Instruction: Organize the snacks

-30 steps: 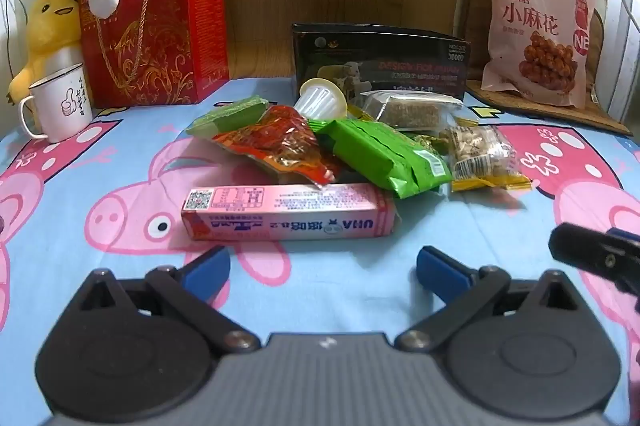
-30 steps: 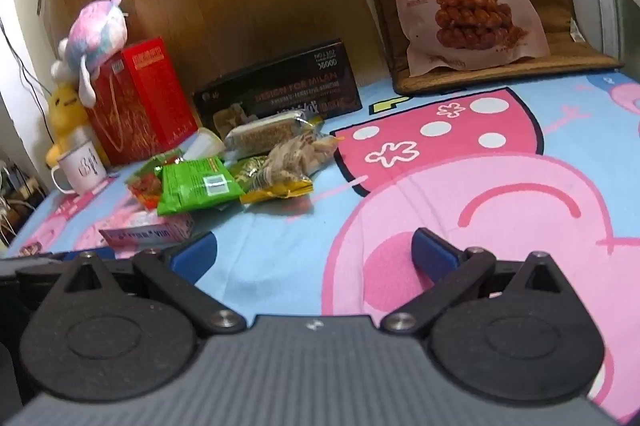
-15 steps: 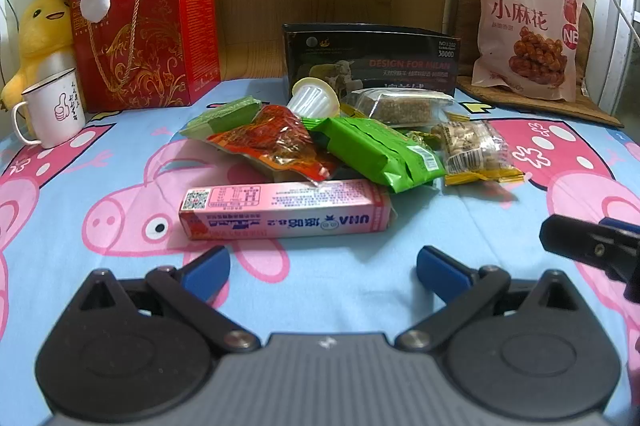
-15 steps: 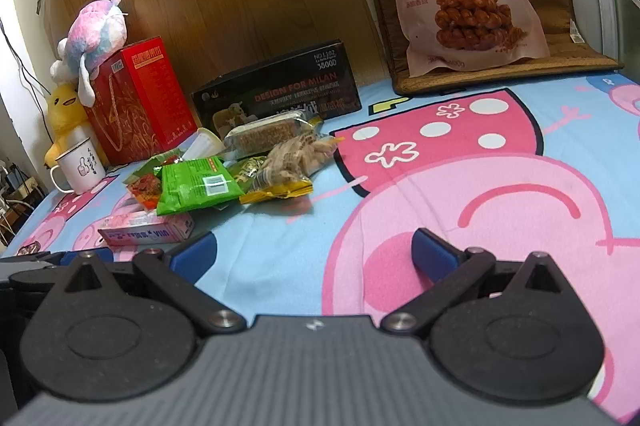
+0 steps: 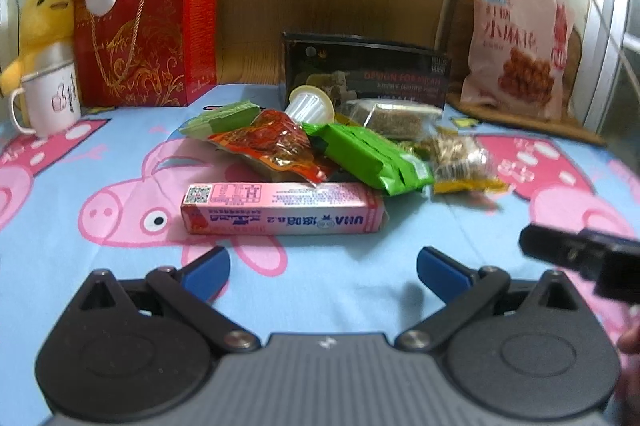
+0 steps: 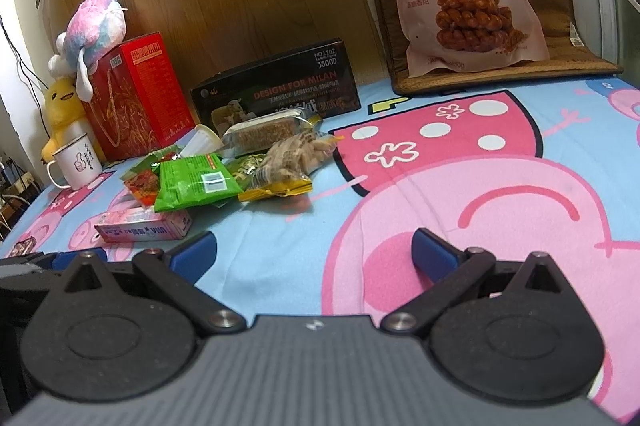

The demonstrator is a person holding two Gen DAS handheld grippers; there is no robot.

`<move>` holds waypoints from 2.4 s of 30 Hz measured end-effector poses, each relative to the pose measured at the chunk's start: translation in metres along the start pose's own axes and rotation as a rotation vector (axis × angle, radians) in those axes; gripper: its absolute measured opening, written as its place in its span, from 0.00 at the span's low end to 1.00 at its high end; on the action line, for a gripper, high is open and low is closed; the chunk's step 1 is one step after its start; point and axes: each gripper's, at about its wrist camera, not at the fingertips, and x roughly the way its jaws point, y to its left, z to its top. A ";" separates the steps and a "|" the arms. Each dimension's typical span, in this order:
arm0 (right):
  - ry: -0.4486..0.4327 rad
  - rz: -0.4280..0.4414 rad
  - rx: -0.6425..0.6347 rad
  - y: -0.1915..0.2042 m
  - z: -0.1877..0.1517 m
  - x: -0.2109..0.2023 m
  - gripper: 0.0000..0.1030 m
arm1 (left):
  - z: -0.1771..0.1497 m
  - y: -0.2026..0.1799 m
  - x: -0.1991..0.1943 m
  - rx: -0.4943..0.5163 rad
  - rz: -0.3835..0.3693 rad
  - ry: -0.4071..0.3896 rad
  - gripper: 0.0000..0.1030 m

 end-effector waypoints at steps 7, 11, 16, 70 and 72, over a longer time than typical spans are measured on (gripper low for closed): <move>0.000 -0.008 -0.016 0.003 0.000 0.000 1.00 | 0.001 0.028 -0.013 -0.067 -0.028 -0.056 1.00; -0.012 0.067 -0.060 0.010 0.002 -0.001 0.85 | 0.004 0.043 -0.025 -0.033 0.045 -0.139 1.00; 0.063 0.197 -0.214 0.043 0.007 0.013 0.62 | 0.008 0.068 -0.025 -0.103 0.035 -0.151 0.92; 0.038 0.160 -0.231 0.007 0.183 0.175 0.40 | 0.208 0.029 0.157 -0.224 -0.252 0.028 0.65; -0.018 0.155 -0.160 -0.006 0.184 0.171 0.50 | 0.207 0.037 0.149 -0.229 -0.209 -0.036 0.68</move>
